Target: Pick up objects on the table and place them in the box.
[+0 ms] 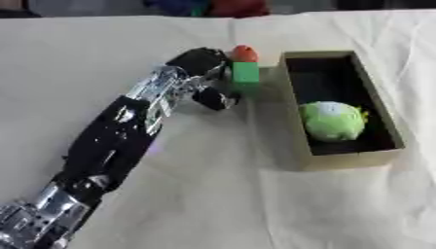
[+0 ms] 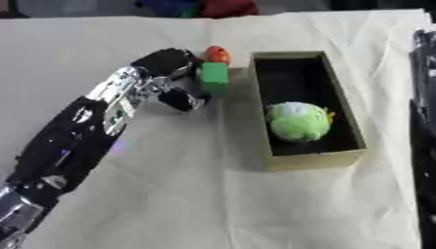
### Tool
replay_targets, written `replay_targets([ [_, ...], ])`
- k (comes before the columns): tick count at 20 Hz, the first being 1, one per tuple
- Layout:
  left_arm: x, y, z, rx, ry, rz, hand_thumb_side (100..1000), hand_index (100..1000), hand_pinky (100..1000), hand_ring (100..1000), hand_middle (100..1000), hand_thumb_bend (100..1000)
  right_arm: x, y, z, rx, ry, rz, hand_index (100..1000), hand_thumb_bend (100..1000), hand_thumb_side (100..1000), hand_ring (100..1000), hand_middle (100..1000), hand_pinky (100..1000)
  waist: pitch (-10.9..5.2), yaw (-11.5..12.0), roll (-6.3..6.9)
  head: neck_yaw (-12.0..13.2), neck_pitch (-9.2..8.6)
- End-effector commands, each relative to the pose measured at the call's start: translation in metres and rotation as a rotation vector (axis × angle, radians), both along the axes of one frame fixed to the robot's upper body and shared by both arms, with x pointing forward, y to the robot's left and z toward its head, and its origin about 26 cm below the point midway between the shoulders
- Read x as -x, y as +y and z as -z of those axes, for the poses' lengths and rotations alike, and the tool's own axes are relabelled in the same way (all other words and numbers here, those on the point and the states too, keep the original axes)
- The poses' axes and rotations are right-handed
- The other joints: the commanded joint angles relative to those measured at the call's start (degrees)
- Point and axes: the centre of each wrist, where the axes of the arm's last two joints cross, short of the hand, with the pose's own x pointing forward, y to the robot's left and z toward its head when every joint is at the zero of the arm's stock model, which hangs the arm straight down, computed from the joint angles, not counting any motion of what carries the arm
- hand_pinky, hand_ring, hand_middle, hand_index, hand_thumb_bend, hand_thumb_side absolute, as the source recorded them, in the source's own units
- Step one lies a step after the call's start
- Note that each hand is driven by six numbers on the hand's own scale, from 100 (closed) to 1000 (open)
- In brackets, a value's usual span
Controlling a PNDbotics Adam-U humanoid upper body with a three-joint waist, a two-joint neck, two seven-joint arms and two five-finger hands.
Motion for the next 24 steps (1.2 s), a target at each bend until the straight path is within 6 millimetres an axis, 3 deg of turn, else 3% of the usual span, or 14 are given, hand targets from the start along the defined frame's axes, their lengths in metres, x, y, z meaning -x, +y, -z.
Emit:
replay_targets([
  [1,0.004,0.000,-0.018,0.004,-0.061,0.003,397,681,499,523,477,100,0.004,-0.004,-0.009,0.003,-0.029,0.015,790,100,1000,782,681,843,-1.90,0.07,-0.09,-0.10,0.26],
  [8,0.015,-0.006,-0.036,0.010,-0.141,0.028,358,658,474,515,447,100,0.006,-0.003,-0.004,0.000,-0.025,0.015,790,100,1000,783,683,842,-3.15,0.26,0.18,-0.23,0.68],
  [16,0.035,-0.028,-0.078,0.046,-0.260,0.114,337,665,478,518,452,100,0.010,0.002,0.000,0.000,-0.026,0.003,790,100,1000,784,684,842,-4.51,0.11,0.40,-0.40,1.53],
  [20,0.040,-0.048,-0.089,0.051,-0.286,0.164,352,669,481,520,454,100,0.012,0.006,-0.001,-0.002,-0.031,-0.011,790,100,1000,784,685,841,-4.44,-0.57,0.41,0.11,1.32],
  [24,0.038,-0.067,-0.087,0.053,-0.262,0.200,387,671,484,520,455,100,0.015,0.014,-0.006,-0.008,-0.048,-0.038,790,100,1000,784,685,841,-3.62,-1.85,0.38,0.82,0.54],
])
